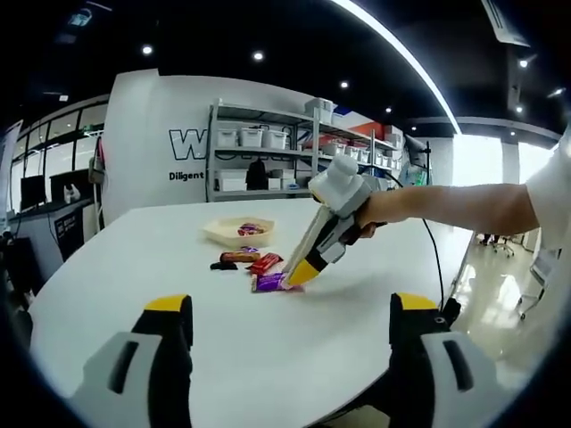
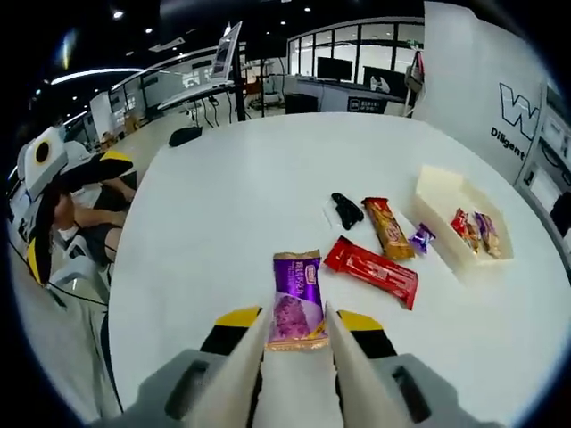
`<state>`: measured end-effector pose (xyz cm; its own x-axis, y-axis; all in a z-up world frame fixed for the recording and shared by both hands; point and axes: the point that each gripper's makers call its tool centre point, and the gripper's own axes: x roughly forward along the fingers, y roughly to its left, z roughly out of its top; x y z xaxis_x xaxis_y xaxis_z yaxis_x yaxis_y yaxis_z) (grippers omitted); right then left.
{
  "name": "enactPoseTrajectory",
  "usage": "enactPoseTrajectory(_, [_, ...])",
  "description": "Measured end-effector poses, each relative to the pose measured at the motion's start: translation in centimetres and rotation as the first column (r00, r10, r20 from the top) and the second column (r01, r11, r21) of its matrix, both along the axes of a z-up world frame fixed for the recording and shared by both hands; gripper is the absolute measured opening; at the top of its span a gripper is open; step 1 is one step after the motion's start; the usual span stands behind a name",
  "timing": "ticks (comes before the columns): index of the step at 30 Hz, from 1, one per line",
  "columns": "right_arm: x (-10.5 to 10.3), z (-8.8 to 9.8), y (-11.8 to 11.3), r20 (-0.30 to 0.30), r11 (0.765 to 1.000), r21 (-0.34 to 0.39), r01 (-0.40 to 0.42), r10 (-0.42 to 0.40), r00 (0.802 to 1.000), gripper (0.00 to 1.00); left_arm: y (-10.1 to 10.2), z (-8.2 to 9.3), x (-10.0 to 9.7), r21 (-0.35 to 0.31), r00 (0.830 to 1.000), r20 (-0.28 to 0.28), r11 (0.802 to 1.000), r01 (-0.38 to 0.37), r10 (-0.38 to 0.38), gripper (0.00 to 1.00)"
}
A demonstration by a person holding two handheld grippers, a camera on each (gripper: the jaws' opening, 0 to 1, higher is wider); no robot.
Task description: Place the target food into the container with the food tongs after gripping and lifting it, then release it inside without dropping or visibly crushing the food.
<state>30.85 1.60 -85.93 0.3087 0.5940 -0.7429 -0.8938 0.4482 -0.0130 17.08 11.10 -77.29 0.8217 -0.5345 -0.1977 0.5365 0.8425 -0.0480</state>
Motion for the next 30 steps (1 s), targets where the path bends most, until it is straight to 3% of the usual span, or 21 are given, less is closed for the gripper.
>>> enactPoseTrajectory(6, [0.12,-0.37,0.2,0.009,0.999,-0.034,-0.019,0.019,1.0,0.23,0.12,-0.29,0.0,-0.005,1.0,-0.006,1.0,0.0,0.0,0.89])
enactPoseTrajectory(15, [-0.07,-0.38,0.28,0.003,0.999,-0.023,-0.042,0.042,0.999,0.17,0.51,-0.55,-0.01,-0.01,1.0,-0.013,1.0,-0.006,0.006,0.89])
enactPoseTrajectory(19, [0.32,-0.44,-0.02,0.0,1.0,0.001,-0.013,0.013,1.0,0.15,0.61,-0.7,-0.04,-0.013,1.0,-0.016,1.0,-0.009,0.009,0.89])
enactPoseTrajectory(21, [0.19,-0.33,0.03,-0.046,0.999,0.044,0.02,-0.018,0.999,0.15,0.61,-0.84,-0.07,-0.012,1.0,-0.019,1.0,-0.008,0.008,0.89])
enactPoseTrajectory(30, [0.36,0.3,-0.41,-0.015,0.998,0.066,0.023,-0.022,1.0,0.14,0.67,-0.73,-0.07,-0.012,1.0,-0.018,1.0,-0.01,0.01,0.88])
